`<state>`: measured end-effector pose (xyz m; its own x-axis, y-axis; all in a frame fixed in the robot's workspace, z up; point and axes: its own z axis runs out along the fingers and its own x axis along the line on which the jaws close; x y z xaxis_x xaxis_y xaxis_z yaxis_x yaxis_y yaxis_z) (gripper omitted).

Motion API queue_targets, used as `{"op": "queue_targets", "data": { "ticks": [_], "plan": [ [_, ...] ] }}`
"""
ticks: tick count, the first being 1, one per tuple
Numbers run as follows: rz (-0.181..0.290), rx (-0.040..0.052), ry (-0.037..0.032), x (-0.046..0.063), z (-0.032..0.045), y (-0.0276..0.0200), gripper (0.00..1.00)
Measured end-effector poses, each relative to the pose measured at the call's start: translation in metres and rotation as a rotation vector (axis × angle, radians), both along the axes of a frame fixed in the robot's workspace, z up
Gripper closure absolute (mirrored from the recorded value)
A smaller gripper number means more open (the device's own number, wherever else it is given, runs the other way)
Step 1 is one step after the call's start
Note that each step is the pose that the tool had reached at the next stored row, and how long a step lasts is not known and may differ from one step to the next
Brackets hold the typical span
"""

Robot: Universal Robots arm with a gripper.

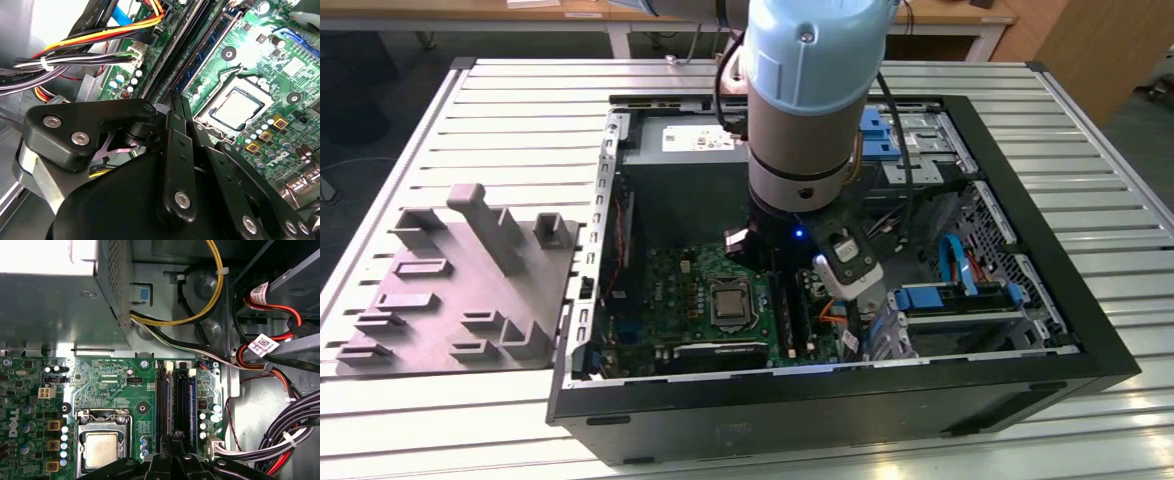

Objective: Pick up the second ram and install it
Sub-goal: 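Insert the second ram into the second slot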

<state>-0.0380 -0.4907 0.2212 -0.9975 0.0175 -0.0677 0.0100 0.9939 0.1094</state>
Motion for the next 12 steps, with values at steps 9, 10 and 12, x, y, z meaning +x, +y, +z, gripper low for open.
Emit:
{"op": "queue_targets", "data": {
  "ticks": [9,10,12],
  "plan": [
    [0.000,0.0003,-0.0001,0.0000,-0.0022,0.0000,0.89],
    [0.000,0.0005,-0.0002,0.0000,-0.0027,0.0001,0.89],
    [0.000,0.0001,0.0000,0.0000,-0.0030,0.0000,0.89]
  ]
}}
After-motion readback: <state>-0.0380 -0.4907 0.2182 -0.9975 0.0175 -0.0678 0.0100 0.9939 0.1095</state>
